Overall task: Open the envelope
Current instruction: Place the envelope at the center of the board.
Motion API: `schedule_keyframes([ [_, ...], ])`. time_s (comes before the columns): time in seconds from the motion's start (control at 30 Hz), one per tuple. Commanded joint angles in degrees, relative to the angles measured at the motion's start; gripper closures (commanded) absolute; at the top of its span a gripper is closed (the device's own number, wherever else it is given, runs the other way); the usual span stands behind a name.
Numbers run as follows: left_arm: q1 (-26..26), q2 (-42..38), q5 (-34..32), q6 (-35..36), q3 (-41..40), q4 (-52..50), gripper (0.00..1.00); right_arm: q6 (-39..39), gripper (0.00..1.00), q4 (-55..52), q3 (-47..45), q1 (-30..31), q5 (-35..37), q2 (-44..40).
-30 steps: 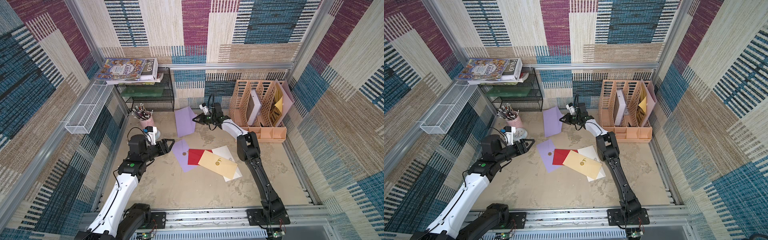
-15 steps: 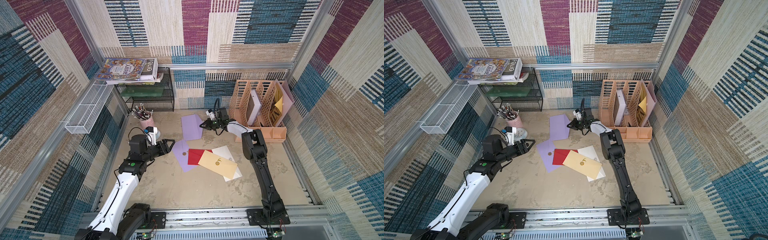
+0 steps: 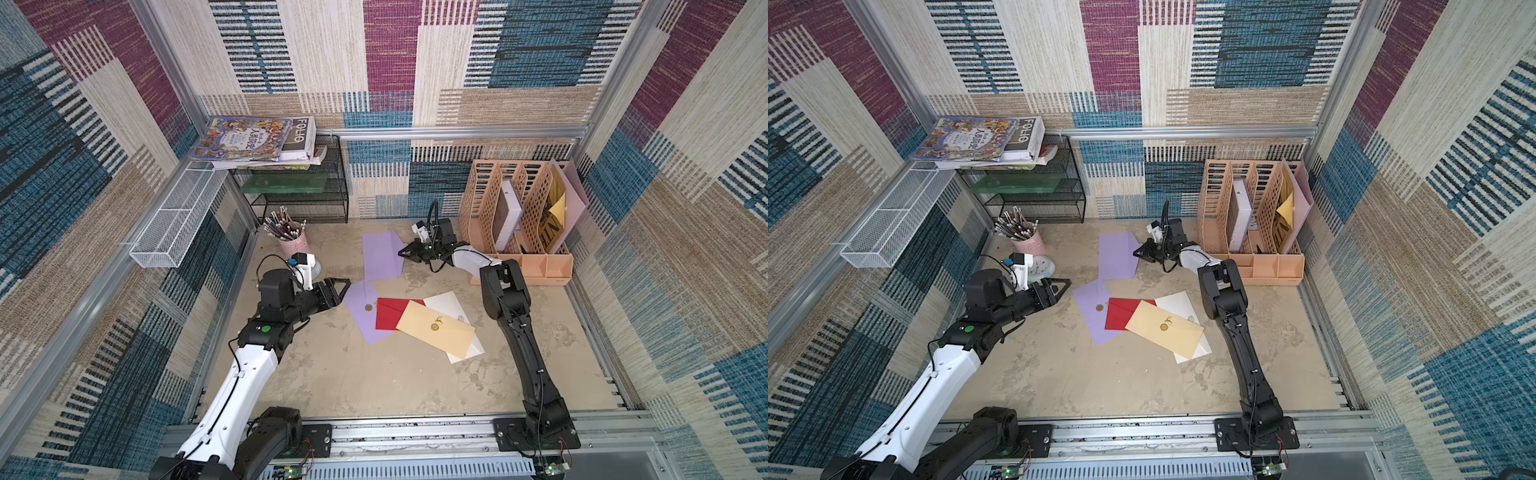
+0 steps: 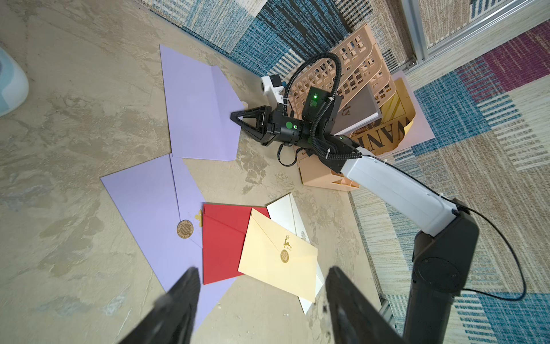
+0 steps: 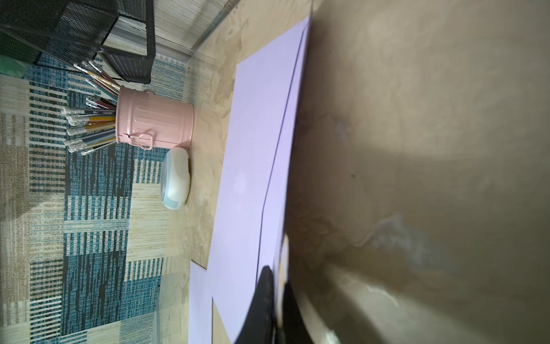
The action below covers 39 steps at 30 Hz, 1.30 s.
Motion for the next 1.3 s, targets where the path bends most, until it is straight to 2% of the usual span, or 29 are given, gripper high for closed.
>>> schedule_keyframes([
  [0.0, 0.0, 0.0, 0.8, 0.1, 0.1, 0.9, 0.31, 2.1, 0.9, 2.7, 0.7, 0.3, -0.8, 0.5],
  [0.13, 0.0, 0.0, 0.8, 0.2, 0.0, 0.8, 0.31, 1.1, 0.67, 1.3, 0.6, 0.5, 0.2, -0.3],
  [0.27, 0.0, -0.3, 0.5, 0.3, 0.0, 0.7, 0.31, 0.4, 0.66, 0.7, -1.0, 0.6, 1.1, -2.0],
  [0.33, 0.0, -0.4, 0.5, 0.3, -0.1, 0.7, 0.31, 0.2, 0.58, 0.3, -1.7, 0.6, 1.2, -2.7],
  [0.67, 0.0, -0.9, 0.6, 0.1, -0.3, 0.6, 0.31, -2.0, 0.48, 1.2, -10.7, 1.0, 3.9, -10.6],
  [0.83, 0.0, -1.3, 0.6, -0.1, -0.5, 0.7, 0.31, -4.2, 0.42, -2.3, -15.3, 1.2, 9.7, -16.4],
  [1.07, 0.0, -0.9, 0.8, -0.4, -0.5, 0.7, 0.31, -6.7, 0.42, -2.9, -23.8, 1.8, 13.6, -25.3],
  [1.17, 0.0, -0.2, 0.8, -1.0, -0.9, 1.6, 0.29, -9.6, 0.42, -6.7, -25.7, 3.0, 17.2, -29.8],
  [1.27, 0.0, 1.5, 4.0, -1.4, -1.2, 3.0, 0.29, -13.4, 0.43, -11.2, -28.3, 4.4, 22.0, -34.6],
])
